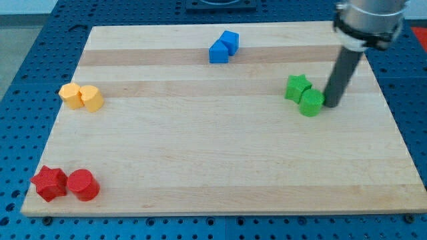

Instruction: Move the green circle to the top right of the red circle

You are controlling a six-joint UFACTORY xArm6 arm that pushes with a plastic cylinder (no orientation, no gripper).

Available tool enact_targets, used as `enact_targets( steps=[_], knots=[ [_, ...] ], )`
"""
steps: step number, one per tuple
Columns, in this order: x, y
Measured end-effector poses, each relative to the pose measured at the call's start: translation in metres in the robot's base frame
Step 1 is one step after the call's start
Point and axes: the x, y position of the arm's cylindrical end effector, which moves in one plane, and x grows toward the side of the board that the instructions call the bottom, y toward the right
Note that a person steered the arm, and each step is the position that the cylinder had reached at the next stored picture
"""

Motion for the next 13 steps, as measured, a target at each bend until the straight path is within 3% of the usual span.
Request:
enact_targets(
  steps=[2, 7, 9, 10, 11, 13],
  knots=[
    [0.035, -0.105],
    [0.105, -0.185],
    [0.105, -0.283],
    [0.105, -0.291],
    [0.096, -0.255],
    [0.051, -0.257]
  ],
)
